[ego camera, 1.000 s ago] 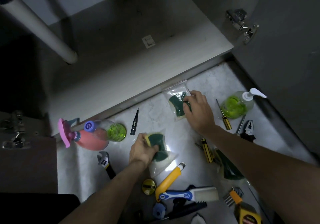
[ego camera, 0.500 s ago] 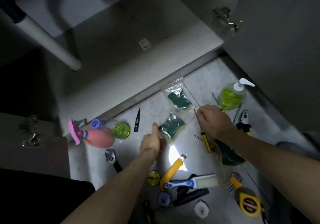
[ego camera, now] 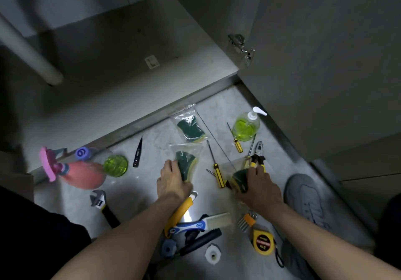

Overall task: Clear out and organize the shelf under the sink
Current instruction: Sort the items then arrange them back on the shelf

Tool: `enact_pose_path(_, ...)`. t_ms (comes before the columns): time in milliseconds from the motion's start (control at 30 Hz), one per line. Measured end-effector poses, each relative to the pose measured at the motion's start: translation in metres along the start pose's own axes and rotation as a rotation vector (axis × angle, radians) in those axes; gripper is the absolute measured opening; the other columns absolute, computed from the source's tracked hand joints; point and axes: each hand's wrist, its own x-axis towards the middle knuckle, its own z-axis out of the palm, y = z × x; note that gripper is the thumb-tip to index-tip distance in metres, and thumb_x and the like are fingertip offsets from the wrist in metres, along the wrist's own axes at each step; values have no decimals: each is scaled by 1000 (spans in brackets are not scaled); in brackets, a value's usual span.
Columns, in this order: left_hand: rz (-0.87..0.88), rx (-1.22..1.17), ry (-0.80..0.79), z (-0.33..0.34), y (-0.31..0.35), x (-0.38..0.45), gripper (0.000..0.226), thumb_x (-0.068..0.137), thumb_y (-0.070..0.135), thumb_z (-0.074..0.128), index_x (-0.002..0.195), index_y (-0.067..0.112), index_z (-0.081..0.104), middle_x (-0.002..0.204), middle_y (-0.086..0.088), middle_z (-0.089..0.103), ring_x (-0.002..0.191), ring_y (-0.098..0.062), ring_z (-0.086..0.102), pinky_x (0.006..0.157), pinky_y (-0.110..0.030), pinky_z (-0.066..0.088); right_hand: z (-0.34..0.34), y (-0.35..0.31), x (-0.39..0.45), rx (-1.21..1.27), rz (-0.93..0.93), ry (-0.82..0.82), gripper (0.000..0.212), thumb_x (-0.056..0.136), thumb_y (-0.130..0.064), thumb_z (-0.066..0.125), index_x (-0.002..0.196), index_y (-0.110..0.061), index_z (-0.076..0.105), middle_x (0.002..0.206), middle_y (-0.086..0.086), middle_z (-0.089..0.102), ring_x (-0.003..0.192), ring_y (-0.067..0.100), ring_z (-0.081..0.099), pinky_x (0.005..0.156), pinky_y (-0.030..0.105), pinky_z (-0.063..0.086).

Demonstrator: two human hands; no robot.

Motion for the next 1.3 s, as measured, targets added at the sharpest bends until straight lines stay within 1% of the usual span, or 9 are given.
enact_pose_path(133,-57,6,-50,-1,-12,-12,84,72,41,73,143,23,32,130,-3,47,117,-24,48,97,-40,46,6,6,-8,116,-37,118,52,82,-46,72,117,-19,43,118,2,43,101,27,54,68,38,47)
enact_pose_path(267,-80,-150,-17,-8,-15,-23,74,77,40,70,140,21,36,128,-4,50,118,-24,49,99,-39,45,-4,2,-3,220,-250,343,45,80,-53,70,107,-22,48,105,-5,45,81,17,51,61,29,39)
enact_pose_path(467,-88,-263,66,-15,-12,-32,64,82,46,72,135,30,40,128,2,51,117,-19,52,93,-39,50,-39,-52,63,379,-242,424,39,85,-51,67,109,-27,46,109,-8,41,86,15,52,63,26,43)
enact_pose_path(633,-173,-362,129,-25,-4,-29,46,73,53,76,102,39,43,108,10,56,100,-19,59,83,-41,53,-72,-86,142,297,-159,445,43,90,-46,66,118,-18,50,120,2,43,100,19,53,74,31,51)
enact_pose_path(767,-188,-384,189,-35,1,-16,47,68,54,81,87,32,43,98,10,55,90,-20,59,78,-41,51,-78,-100,186,180,-102,378,51,97,-46,58,131,-10,47,128,10,44,113,26,51,88,42,54)
enact_pose_path(933,-131,-503,221,-49,11,10,44,70,45,86,89,29,50,101,6,58,85,-22,65,73,-47,55,-69,-100,205,165,-236,261,39,105,-38,42,131,-10,52,136,13,43,119,28,49,97,44,49)
enact_pose_path(1067,-84,-573,242,-50,34,35,45,66,48,84,91,28,52,96,15,59,84,-13,66,76,-42,56,-60,-91,192,415,-275,418,32,105,-28,41,126,-11,59,141,7,45,121,25,48,101,43,46)
enact_pose_path(1167,20,-466,191,-46,55,60,40,73,48,81,95,33,50,101,16,57,89,-7,62,78,-37,56,-44,-90,160,833,-145,538,23,102,-15,47,119,-11,61,122,1,53,110,20,53,95,40,49)
enact_pose_path(1300,185,-232,109,-42,74,96,33,87,33,74,113,28,54,121,9,50,108,-13,55,92,-32,52,-21,-72,117,857,-152,439,19,99,-8,49,110,-9,64,111,1,56,106,22,55,90,37,46)
